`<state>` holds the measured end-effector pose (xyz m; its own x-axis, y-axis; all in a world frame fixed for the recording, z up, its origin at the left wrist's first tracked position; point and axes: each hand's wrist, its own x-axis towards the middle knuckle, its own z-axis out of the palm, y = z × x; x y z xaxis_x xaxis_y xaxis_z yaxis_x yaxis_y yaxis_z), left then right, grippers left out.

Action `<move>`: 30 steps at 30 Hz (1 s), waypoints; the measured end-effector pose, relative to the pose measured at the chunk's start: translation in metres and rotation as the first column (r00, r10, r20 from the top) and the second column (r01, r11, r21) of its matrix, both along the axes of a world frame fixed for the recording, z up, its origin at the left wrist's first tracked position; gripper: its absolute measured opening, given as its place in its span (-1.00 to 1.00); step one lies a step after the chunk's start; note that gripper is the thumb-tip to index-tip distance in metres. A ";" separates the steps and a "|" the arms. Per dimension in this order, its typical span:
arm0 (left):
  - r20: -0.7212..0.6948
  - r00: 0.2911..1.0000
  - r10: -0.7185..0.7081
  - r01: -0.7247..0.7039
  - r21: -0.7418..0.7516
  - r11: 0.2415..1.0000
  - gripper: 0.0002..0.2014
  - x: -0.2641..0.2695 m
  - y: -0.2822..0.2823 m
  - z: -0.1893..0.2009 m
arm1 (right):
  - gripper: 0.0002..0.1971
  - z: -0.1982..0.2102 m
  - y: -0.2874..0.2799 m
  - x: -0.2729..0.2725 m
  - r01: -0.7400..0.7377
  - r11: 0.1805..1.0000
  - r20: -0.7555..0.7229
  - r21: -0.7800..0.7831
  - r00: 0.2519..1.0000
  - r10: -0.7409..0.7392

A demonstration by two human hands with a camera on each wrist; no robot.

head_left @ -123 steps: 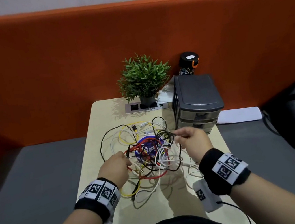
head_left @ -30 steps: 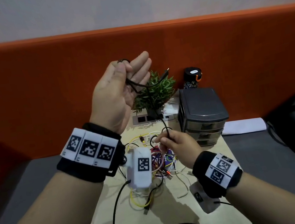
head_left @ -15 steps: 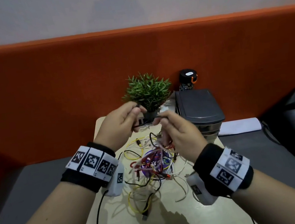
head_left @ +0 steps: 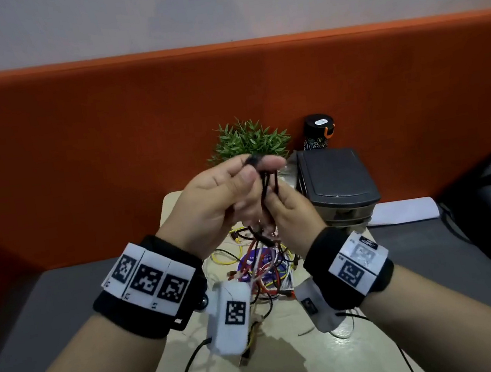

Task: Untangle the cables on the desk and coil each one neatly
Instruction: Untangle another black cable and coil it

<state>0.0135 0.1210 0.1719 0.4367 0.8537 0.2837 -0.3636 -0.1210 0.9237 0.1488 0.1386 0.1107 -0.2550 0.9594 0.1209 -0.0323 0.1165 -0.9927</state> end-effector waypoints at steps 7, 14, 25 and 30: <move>0.123 0.958 0.257 -0.261 0.020 0.965 -0.72 0.003 0.005 0.010 | -0.73 -0.015 -0.008 -0.007 -0.109 0.994 0.325 0.026 0.941 0.095; -0.279 0.822 0.496 -0.371 0.398 0.839 -0.77 0.006 0.015 -0.003 | -0.64 -0.011 -0.014 -0.008 -0.183 0.982 0.284 0.039 0.944 0.165; -0.791 0.111 0.601 0.210 0.610 0.764 -0.79 -0.013 0.020 -0.013 | -0.81 -0.001 -0.004 0.016 -0.010 0.991 0.273 0.130 0.962 -0.026; -0.666 0.104 0.739 0.210 0.741 0.638 -0.78 -0.027 0.029 -0.010 | -0.54 -0.018 -0.004 0.028 -0.063 0.997 0.582 0.052 0.813 0.021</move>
